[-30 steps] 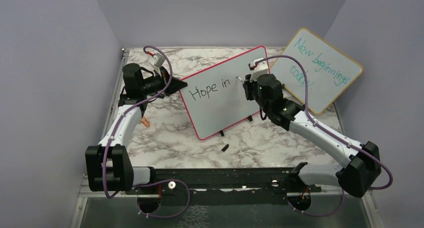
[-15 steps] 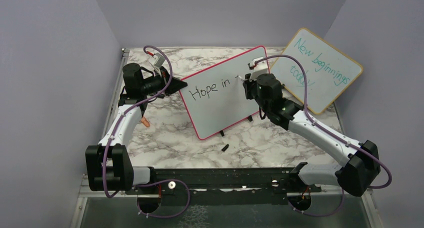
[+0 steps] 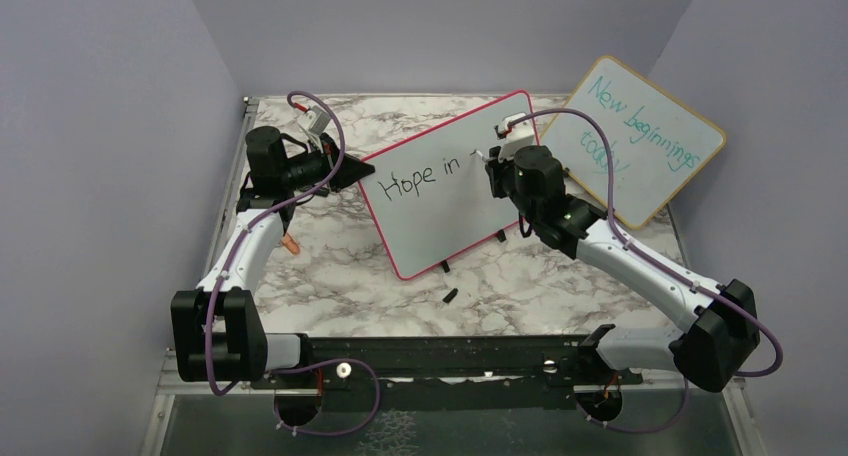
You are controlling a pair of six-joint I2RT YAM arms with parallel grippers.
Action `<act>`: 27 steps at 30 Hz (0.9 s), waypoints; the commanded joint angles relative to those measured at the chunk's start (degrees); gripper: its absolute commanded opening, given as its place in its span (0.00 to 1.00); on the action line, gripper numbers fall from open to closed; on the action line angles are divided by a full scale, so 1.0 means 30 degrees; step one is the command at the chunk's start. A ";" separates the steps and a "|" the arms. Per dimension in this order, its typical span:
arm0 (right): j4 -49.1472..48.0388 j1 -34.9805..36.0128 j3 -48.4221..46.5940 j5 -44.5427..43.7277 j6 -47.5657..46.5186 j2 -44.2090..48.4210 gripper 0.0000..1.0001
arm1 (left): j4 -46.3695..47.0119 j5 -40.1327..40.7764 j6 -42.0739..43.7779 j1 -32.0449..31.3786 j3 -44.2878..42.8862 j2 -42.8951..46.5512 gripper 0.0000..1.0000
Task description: Write a sentence on the whiteboard
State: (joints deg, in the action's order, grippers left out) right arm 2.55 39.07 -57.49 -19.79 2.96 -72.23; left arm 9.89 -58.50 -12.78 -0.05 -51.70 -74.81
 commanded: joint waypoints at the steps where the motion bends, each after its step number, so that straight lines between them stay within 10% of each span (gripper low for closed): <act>1: -0.0676 -0.0103 -0.0463 0.1206 -0.0086 -0.0258 0.01 | -0.2070 0.1336 0.3063 -0.0275 0.0681 -0.0819 0.00; 27: 0.0208 -0.0103 -0.0091 0.1851 0.0182 0.0323 0.01 | -0.2081 0.1336 0.3053 -0.0245 0.0652 -0.0824 0.00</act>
State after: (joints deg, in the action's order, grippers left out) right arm 1.17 38.87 -57.60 -16.97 2.96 -72.16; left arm 9.80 -58.52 -12.78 -0.01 -51.72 -74.91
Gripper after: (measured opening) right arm 0.167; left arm 0.030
